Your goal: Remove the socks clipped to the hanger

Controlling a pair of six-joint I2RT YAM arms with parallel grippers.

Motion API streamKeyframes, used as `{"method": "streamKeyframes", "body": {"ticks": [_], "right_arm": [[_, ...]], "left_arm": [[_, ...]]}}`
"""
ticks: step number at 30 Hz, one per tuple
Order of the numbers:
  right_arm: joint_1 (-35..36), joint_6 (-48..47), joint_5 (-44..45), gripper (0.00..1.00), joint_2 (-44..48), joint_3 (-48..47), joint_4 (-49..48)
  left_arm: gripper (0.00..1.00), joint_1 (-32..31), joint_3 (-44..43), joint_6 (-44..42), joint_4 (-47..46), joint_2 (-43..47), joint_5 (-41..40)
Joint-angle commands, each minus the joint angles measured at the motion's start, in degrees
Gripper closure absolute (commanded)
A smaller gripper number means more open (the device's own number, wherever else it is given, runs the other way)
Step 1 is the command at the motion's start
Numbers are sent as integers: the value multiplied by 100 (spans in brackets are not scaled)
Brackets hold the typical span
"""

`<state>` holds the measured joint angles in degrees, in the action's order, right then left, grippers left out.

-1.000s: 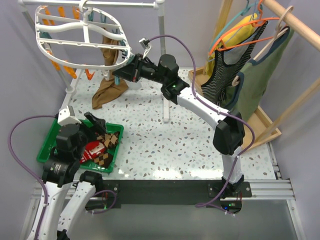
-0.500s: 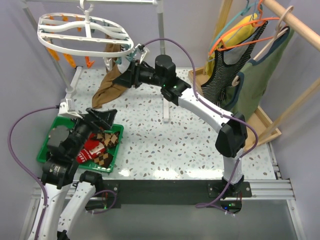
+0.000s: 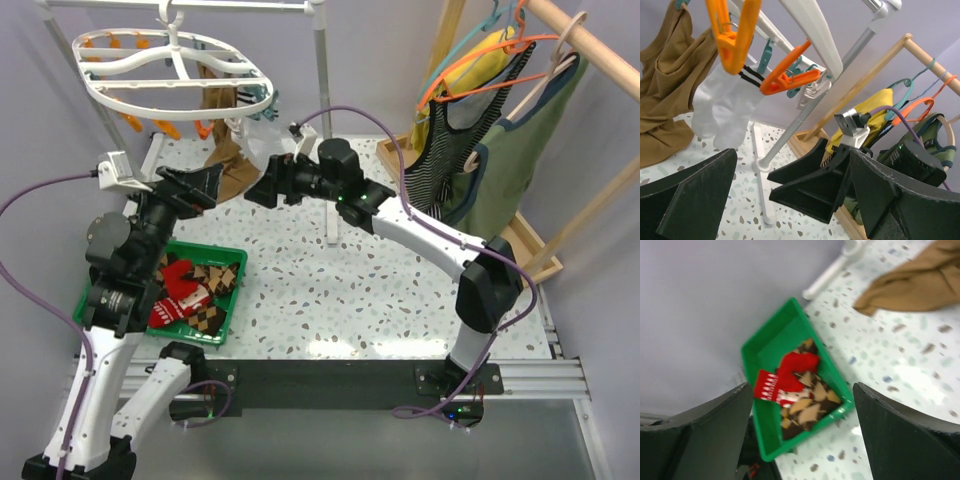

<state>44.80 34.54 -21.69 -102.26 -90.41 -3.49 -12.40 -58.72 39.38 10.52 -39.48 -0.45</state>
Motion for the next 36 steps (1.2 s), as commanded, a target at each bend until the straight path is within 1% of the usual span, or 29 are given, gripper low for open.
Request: {"method": "streamKeyframes", "body": {"ticks": [1, 3, 7, 8, 9, 11, 12, 14, 15, 16, 18, 19, 20, 23, 25, 26, 27, 33, 34, 36], "right_arm": [[20, -737, 1592, 8, 102, 603, -134], [3, -957, 1966, 1, -144, 770, -336], [-15, -1669, 2423, 1, -900, 552, -1039], [-15, -1740, 2685, 1, -1241, 403, -1188], [-41, -1775, 2784, 1, -1401, 314, -1503], [-137, -1767, 3125, 1, -1761, -9, -1751], [-181, -1750, 3206, 1, -2137, -142, -1865], [-313, -1679, 3346, 1, -2499, -536, -2199], [-357, -1679, 3364, 1, -2918, -687, -2339], [-427, -1688, 3339, 1, -3105, -871, -2532], [-463, -1784, 3207, 1, -3640, -1486, -2648], [-480, -1906, 3215, 1, -3826, -1714, -2631], [-472, -1969, 3250, 1, -3993, -2213, -2570], [-551, -2066, 3347, 2, -4565, -3005, -2525], [-638, -2066, 3286, 1, -4959, -3358, -2578], [-647, -2066, 3251, 1, -5101, -3734, -2561], [-682, -2101, 3224, 1, -5207, -3903, -2595], [-709, -2198, 2838, 7, -6068, -5134, -2798], [-718, -2189, 2837, 10, -6121, -5310, -2807], [-692, -2136, 2907, 14, -6140, -5294, -2964]], "left_arm": [[0, -8, -131, -79, -490, -51, 18], [0, -8, -52, -132, -499, 19, 18], [0, -8, -78, -334, -402, 160, -43], [0, -8, -113, -412, -359, 169, -52], [0, -8, -174, -448, -297, 169, -61], [0, -8, -236, -518, -218, 169, -52], [0, 1, -289, -519, -122, 178, -61], [0, -8, -298, -562, -68, 187, -34], [1, -8, -289, -571, -42, 195, -26], [1, -8, -281, -580, -24, 213, -17], [1, -8, -245, -606, -7, 222, 18], [1, -8, -237, -606, 11, 213, 18], [2, -8, -228, -615, 28, 213, 18], [2, -8, -166, -571, 46, 213, 203], [3, -8, -96, -528, 2, 248, 273], [3, -8, -79, -536, -6, 257, 282], [3, -8, -52, -527, -7, 257, 282], [4, -8, 106, -492, -6, 292, 344], [4, -8, 124, -492, -33, 310, 344], [4, -8, 167, -484, -50, 310, 326]]}}
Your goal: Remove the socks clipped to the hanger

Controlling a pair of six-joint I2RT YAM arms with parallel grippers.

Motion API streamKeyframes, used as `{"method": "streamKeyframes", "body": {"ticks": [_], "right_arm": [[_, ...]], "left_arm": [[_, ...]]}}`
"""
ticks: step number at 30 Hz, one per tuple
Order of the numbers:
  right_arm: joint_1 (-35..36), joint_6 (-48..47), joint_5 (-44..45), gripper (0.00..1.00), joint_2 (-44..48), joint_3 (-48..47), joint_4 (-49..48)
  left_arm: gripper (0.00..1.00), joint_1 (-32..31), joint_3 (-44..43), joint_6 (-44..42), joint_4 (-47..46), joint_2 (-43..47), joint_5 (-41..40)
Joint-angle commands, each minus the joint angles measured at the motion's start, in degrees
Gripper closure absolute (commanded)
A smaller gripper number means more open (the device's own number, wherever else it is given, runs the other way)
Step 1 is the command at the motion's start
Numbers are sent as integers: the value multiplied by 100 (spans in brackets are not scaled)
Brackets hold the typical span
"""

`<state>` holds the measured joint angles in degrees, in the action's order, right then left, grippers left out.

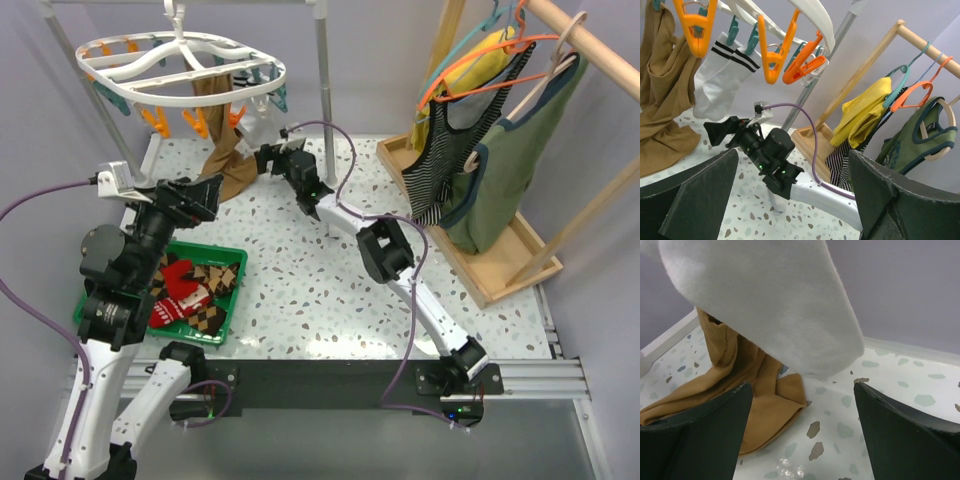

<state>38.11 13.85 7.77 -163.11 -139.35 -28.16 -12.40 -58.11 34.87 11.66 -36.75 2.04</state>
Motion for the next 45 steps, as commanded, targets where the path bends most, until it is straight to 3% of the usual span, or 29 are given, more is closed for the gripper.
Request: {"method": "streamKeyframes", "body": {"ticks": [1, 3, 6, 9, 10, 12, 13, 25, 35, 45], "right_arm": [[-5, -58, 13, 18, -54, -417, -541], [39, -57, 101, 23, -98, -540, -524], [109, -49, 163, 40, -72, -664, -497], [179, 4, 172, 61, -28, -673, -462], [197, 4, 224, 76, 41, -664, -401], [249, -13, 243, 89, 165, -559, -269], [276, -14, 190, 100, 374, -323, -243], [636, 39, 14, 100, 2835, 3121, -700], [1014, 1013, -610, 100, 4427, 3818, 1451], [1269, 1928, -1137, 100, 5983, 4864, 2341]], "left_arm": [[4, -8, 115, -24, -164, 28, 103], [4, -8, 159, -24, -199, 19, 121], [4, -8, 186, -24, -190, 10, 138], [4, -8, 247, -24, -199, 36, 138], [4, -8, 247, -33, -199, 37, 147], [4, -8, 265, -42, -173, 28, 147], [4, -8, 256, -68, -138, 28, 156], [4, -8, 458, 10, 512, 458, 94], [4, -8, 484, 134, 1083, 757, 428], [4, -8, 932, 389, 1540, 1161, 1105]]}}
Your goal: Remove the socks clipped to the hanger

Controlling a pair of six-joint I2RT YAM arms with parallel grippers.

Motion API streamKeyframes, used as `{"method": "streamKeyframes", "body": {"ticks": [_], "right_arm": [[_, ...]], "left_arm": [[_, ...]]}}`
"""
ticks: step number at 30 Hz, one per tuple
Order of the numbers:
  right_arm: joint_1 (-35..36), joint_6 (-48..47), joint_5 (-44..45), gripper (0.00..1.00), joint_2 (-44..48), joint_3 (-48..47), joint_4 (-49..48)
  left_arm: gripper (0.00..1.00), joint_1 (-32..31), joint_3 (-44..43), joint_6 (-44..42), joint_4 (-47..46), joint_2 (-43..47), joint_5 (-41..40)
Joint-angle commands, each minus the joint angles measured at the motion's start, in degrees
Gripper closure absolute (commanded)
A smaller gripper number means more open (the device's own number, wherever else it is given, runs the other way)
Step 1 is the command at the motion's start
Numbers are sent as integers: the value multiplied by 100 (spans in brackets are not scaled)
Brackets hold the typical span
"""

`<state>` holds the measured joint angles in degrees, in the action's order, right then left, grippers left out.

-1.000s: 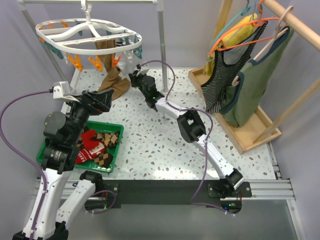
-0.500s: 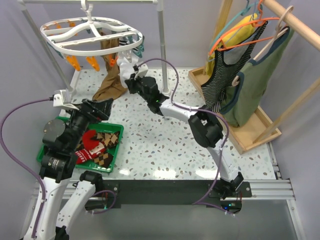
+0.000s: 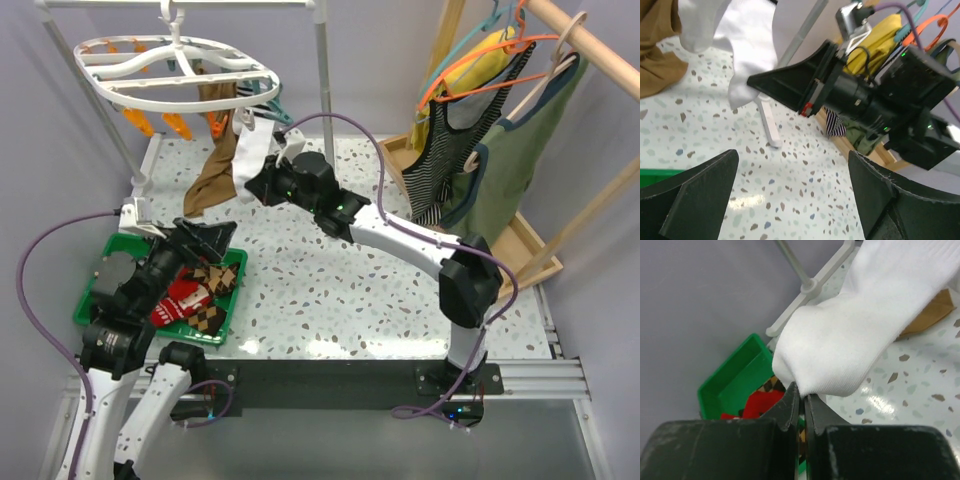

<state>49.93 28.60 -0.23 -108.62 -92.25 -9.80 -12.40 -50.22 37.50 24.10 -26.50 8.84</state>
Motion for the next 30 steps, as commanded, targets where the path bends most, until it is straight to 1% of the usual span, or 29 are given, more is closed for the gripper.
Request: {"method": "streamKeyframes", "body": {"ticks": [1, 5, 8, 11, 15, 19, 21, 22, 24, 25, 27, 28, 30], "right_arm": [[113, 541, -468, 100, 648, 154, 593], [227, 796, -697, 100, 929, 224, 919], [350, 989, -724, 100, 1149, 392, 883], [464, 1156, -768, 100, 1272, 401, 936], [526, 1402, -882, 100, 1395, 480, 901], [614, 1587, -1023, 100, 1431, 462, 822], [667, 1622, -1049, 100, 1466, 453, 822], [728, 1622, -1023, 99, 1492, 462, 831], [833, 1657, -970, 98, 1571, 523, 796], [860, 1736, -988, 98, 1589, 567, 656], [904, 1780, -997, 98, 1616, 620, 594], [948, 1789, -1005, 98, 1624, 620, 594], [992, 1790, -997, 98, 1642, 620, 611]], "left_arm": [[4, -8, 179, 100, 306, 189, 521], [5, -8, 302, -93, 288, 383, 1127], [4, -8, 346, -242, 586, 234, 1304], [0, -8, 495, -286, 649, 224, 1208], [0, -8, 810, -243, 395, 277, 944], [1, -8, 996, -173, -89, 41, 1075], [5, -8, 1014, -181, -290, -30, 1128], [9, -8, 1014, -199, -370, -83, 1137], [12, 1, 1005, -304, -502, -118, 1085], [16, -8, 1005, -330, -520, -162, 1059], [19, -8, 944, -401, -494, -215, 953], [26, -8, 944, -401, -520, -241, 944], [31, -8, 944, -375, -634, -259, 1014]]}}
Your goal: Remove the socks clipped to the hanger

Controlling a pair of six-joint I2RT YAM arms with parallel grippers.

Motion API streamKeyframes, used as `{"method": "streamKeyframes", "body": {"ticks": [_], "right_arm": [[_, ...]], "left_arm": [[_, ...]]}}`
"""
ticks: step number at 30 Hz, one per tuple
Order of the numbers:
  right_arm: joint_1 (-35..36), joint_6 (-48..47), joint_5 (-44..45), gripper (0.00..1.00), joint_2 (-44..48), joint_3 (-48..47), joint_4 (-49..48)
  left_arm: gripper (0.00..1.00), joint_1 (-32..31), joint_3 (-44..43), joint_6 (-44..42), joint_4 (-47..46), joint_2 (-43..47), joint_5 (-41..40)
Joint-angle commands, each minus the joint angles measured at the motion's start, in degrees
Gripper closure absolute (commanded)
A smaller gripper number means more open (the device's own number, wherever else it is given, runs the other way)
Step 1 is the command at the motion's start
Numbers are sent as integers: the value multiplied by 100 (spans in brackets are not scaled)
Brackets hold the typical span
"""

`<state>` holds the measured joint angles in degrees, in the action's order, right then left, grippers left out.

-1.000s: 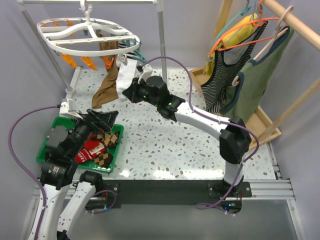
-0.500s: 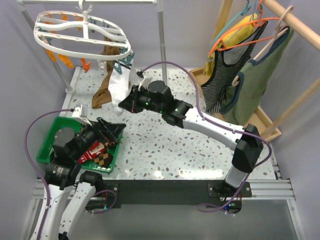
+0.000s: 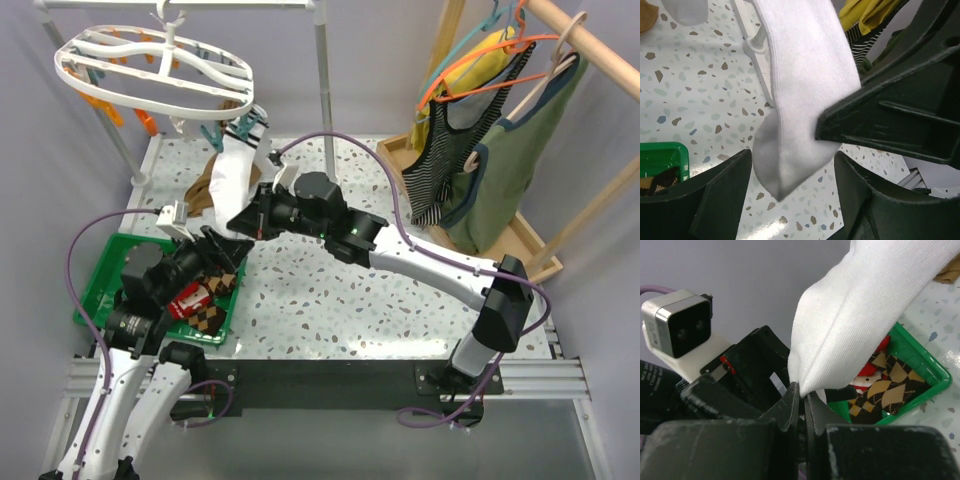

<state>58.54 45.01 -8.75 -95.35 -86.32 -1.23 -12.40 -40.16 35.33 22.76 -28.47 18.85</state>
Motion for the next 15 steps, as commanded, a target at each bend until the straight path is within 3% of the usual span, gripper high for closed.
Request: {"method": "streamKeyframes", "body": {"ticks": [1, 3, 6, 7, 8, 15], "right_arm": [[166, 165, -144, 98, 307, 28, -272], [210, 165, -144, 97, 315, 45, -281], [236, 157, -126, 95, 315, 63, -290], [228, 157, -135, 93, 315, 72, -290], [228, 148, -144, 93, 315, 89, -290], [228, -80, 31, 89, 499, 239, -176]], "left_arm": [[38, -8, -53, -132, -553, -62, 39], [46, 1, -27, -123, -667, -71, 110], [76, -8, -53, -184, -694, -132, 66], [90, -8, -71, -176, -686, -167, 40], [97, -8, -106, -176, -677, -185, 5], [100, -8, -141, -167, -703, -151, 75]]}}
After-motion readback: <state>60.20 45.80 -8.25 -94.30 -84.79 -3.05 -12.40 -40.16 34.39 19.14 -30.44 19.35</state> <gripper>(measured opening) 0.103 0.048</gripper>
